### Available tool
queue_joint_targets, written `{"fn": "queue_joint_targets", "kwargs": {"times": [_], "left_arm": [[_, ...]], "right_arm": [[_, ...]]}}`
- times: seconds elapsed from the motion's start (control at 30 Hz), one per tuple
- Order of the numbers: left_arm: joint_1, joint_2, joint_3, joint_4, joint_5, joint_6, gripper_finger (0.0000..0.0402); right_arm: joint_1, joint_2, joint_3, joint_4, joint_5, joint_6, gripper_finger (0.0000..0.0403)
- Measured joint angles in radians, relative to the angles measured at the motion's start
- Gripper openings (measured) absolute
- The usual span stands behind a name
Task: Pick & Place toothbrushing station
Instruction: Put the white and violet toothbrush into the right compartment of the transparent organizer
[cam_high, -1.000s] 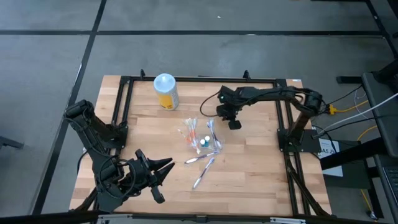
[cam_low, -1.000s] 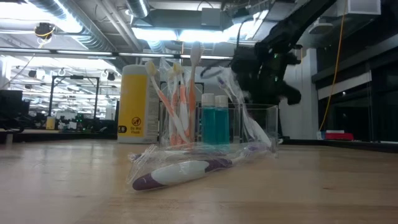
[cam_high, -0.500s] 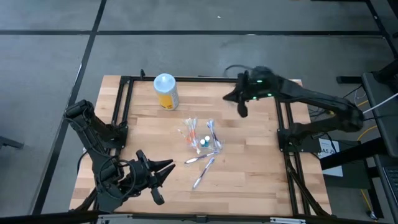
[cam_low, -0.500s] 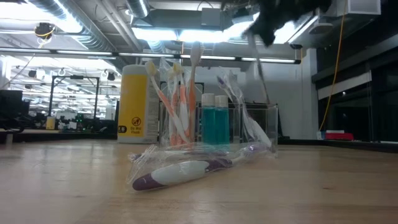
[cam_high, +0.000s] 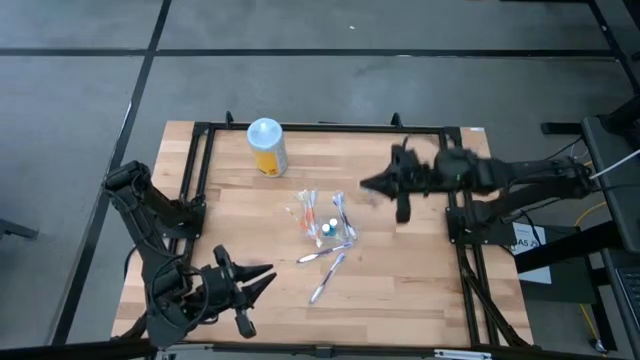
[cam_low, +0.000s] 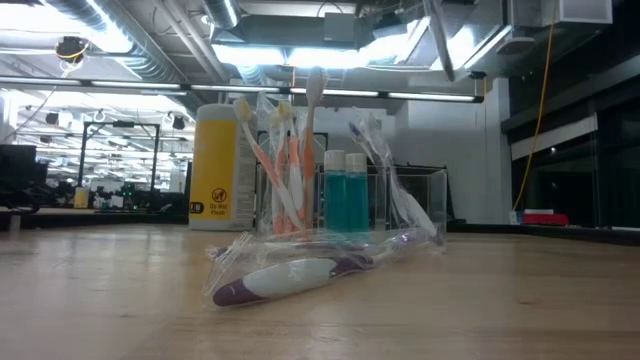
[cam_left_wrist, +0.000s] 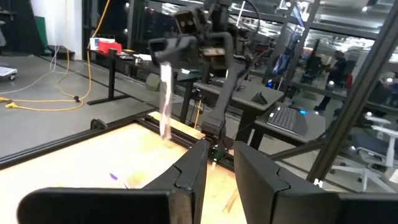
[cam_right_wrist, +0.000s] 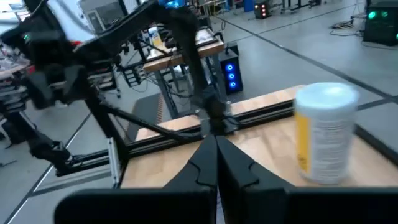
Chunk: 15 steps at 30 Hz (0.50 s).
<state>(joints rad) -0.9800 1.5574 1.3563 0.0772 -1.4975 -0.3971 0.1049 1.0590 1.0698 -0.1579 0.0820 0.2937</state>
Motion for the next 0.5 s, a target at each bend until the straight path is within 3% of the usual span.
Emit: {"fn": "queue_joint_targets", "kwargs": {"times": [0.23, 0.5], "left_arm": [[-0.03, 0.0, 0.0, -0.002, 0.0, 0.0, 0.0074], [-0.082, 0.0, 0.0, 0.0, 0.0, -0.02, 0.0074]], "right_arm": [[0.188, 0.152, 0.0, 0.113, 0.208, 0.036, 0.0], [0.212, 0.319, -0.001, 0.164, 0.296, 0.066, 0.0]]}}
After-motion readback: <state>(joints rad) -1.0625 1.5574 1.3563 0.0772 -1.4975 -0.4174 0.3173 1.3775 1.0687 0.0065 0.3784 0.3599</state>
